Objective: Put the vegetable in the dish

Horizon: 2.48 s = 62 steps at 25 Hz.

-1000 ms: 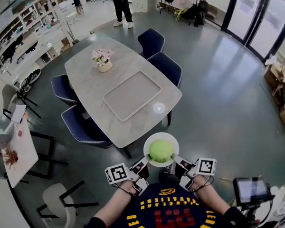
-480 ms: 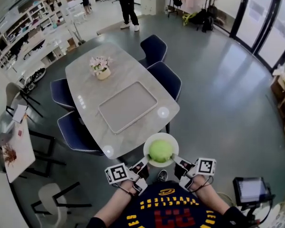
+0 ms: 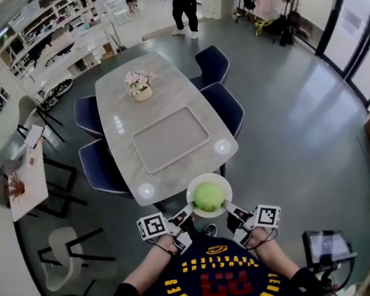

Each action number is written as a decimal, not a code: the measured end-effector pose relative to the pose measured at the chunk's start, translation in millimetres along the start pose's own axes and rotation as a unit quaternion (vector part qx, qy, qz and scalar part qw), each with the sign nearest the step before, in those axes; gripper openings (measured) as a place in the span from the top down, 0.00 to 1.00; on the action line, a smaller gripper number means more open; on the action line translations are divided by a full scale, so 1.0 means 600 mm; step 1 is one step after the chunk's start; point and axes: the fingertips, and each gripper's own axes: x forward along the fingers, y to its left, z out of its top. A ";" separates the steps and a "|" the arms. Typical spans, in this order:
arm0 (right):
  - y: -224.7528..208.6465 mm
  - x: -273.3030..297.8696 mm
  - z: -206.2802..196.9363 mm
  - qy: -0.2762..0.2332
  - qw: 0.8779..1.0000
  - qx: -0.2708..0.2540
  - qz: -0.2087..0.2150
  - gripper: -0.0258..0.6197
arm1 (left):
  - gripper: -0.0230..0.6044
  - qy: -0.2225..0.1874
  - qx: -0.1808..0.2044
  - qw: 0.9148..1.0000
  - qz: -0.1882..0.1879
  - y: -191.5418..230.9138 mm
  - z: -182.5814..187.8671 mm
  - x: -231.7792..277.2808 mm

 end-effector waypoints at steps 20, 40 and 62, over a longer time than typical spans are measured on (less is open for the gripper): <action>-0.031 0.113 0.129 0.034 0.999 -0.013 -0.013 0.93 | 0.94 -0.028 -0.015 0.999 -0.002 0.021 0.135 0.092; -0.002 0.376 0.239 0.067 0.997 -0.015 -0.029 0.93 | 0.94 -0.062 -0.033 0.997 -0.033 0.050 0.408 0.117; 0.025 0.564 0.258 0.191 0.979 -0.060 0.038 0.93 | 0.94 -0.186 -0.061 0.981 -0.013 0.099 0.530 0.070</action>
